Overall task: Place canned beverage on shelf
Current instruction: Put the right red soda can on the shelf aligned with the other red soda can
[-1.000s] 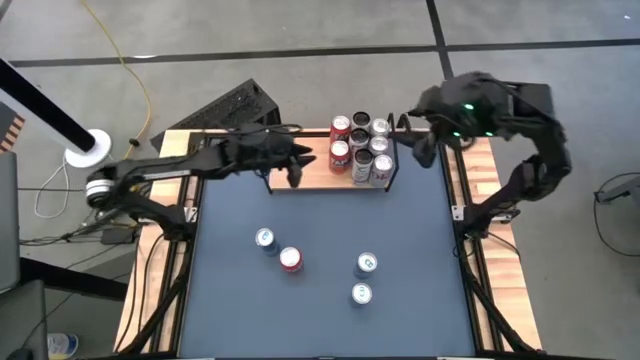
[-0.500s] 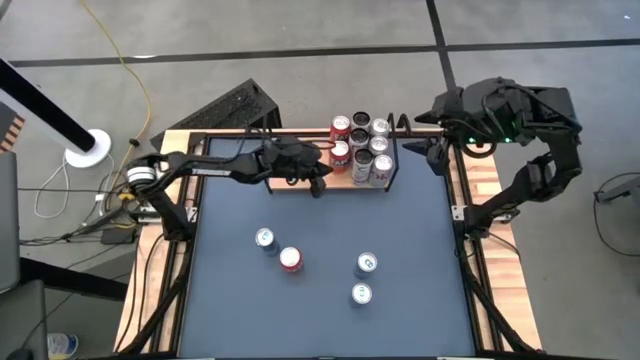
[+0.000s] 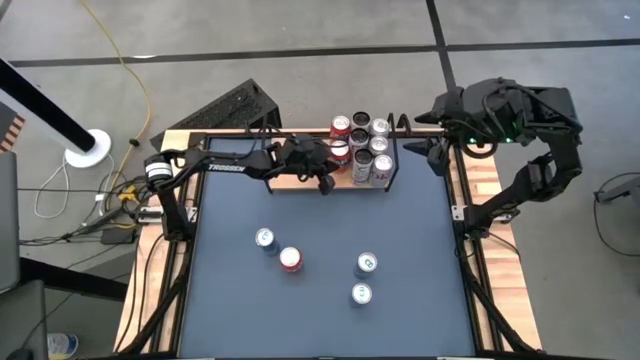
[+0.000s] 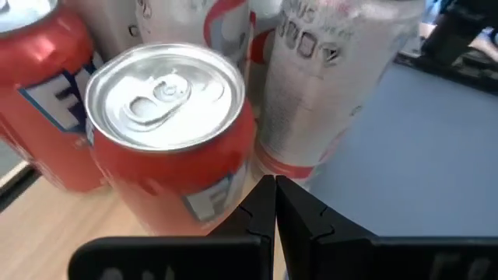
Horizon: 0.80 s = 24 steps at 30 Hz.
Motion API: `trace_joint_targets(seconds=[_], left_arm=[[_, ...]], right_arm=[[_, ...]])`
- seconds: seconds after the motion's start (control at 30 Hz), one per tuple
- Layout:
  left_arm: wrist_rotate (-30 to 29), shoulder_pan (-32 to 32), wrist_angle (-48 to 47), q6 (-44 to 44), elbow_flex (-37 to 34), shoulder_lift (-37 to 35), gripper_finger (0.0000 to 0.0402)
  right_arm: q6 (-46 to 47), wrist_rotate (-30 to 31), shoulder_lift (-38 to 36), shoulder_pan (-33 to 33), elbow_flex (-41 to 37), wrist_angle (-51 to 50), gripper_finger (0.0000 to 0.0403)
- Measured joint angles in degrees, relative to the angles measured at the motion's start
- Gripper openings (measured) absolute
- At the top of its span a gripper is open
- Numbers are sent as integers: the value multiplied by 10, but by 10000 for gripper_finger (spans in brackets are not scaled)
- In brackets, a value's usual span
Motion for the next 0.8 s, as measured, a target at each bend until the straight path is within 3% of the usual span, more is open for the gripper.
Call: trace_joint_targets(seconds=[0.8], left_arm=[[-39,25,-2,-13,-1,22,0]], right_arm=[[-4,0,0,0,0,0,320]])
